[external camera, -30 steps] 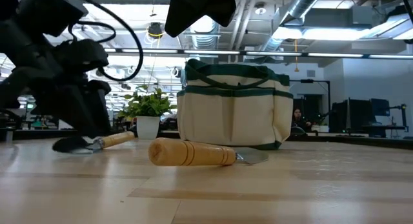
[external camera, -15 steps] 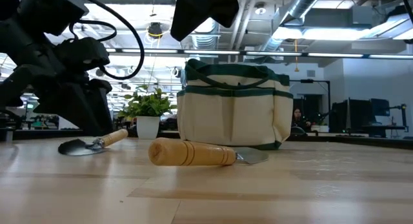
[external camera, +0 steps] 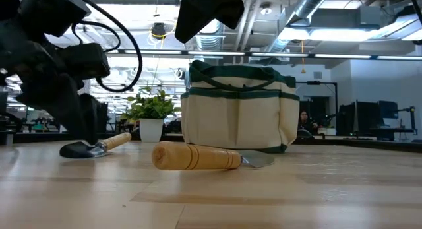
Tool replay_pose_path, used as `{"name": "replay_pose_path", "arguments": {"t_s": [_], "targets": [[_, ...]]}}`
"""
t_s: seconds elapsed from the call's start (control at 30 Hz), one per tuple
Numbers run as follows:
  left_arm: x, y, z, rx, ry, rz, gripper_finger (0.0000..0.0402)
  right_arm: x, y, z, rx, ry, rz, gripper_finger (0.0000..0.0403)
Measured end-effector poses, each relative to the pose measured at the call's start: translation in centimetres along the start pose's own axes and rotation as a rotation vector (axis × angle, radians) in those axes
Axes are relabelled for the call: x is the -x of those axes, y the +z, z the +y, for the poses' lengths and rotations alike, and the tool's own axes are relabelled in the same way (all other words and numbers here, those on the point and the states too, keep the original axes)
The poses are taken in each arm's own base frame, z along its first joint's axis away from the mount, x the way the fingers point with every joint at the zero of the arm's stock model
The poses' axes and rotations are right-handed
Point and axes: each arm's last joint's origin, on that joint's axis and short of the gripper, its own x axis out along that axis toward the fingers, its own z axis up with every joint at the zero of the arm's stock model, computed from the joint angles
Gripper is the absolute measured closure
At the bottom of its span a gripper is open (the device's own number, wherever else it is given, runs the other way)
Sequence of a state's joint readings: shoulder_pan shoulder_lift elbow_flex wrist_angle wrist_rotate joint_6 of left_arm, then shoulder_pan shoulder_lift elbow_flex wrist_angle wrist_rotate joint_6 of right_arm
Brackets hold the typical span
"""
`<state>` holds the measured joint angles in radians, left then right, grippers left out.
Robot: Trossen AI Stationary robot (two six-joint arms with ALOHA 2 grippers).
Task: Pick & Place Garden tools in Gardening bag
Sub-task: Put the trowel into the gardening bag
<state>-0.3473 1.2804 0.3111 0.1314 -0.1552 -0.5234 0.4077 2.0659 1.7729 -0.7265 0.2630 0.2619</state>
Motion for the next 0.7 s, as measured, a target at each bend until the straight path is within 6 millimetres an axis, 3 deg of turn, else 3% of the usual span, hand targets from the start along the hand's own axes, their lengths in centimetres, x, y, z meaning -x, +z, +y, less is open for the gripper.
{"name": "replay_pose_path", "arguments": {"t_s": [0.53,0.7], "targets": [[0.01,-0.11,-0.12,0.2,-0.04,0.034,0.0211,0.05,-0.04,0.19,0.011,0.002,-0.001,0.0403],[0.01,-0.13,-0.12,0.342,-0.039,0.039,0.0211,0.05,-0.04,0.17,0.01,0.002,-0.001,0.0403]]}}
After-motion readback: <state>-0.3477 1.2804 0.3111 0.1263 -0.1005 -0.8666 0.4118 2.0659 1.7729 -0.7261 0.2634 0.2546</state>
